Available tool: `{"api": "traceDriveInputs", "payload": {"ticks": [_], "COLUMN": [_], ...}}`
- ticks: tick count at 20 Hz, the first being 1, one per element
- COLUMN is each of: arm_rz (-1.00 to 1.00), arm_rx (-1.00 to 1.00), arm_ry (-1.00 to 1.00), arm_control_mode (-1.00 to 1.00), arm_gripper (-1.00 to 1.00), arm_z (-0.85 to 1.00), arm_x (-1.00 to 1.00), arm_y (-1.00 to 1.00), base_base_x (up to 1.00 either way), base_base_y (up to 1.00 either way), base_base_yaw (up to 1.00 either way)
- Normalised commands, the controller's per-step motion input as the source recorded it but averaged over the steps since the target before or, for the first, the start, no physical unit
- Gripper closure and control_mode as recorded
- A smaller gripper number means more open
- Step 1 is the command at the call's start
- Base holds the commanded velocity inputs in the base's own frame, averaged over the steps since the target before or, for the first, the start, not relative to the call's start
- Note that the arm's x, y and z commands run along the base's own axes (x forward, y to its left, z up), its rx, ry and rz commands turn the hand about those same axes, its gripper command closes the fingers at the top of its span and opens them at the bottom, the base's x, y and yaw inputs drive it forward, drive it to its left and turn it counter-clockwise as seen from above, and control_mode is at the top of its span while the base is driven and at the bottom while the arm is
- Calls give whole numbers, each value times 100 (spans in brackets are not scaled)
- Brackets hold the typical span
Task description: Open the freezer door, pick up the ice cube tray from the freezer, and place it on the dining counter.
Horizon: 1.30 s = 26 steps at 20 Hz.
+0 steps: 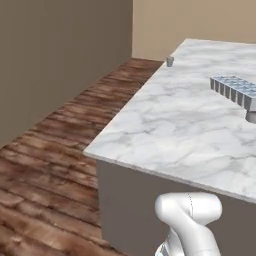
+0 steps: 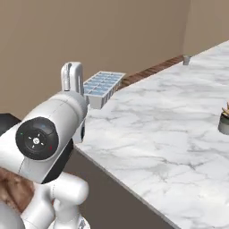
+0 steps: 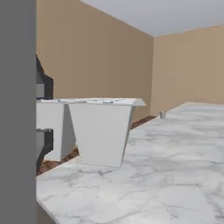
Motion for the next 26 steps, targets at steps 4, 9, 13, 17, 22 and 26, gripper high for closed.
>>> {"api": "traceDriveInputs", "payload": {"ticks": [4,9,13,17,22,26], "arm_rz": [0,0,0,0,0,0], "arm_rx": [0,0,0,0,0,0], "arm_ry": [0,0,0,0,0,0], "arm_control_mode": [100,100,100,100,100,100], "arm_gripper": [100,100,100,100,100,100], "arm_z": [0,0,0,0,0,0], "arm_x": [0,0,0,0,0,0], "arm_y": [0,0,0,0,0,0], "base_base_x": [9,0,0,14,47,41], "base_base_y": [57,90,100,96,85,31], "base_base_yaw": [-80,-67,-44,-21,-2,0]}}
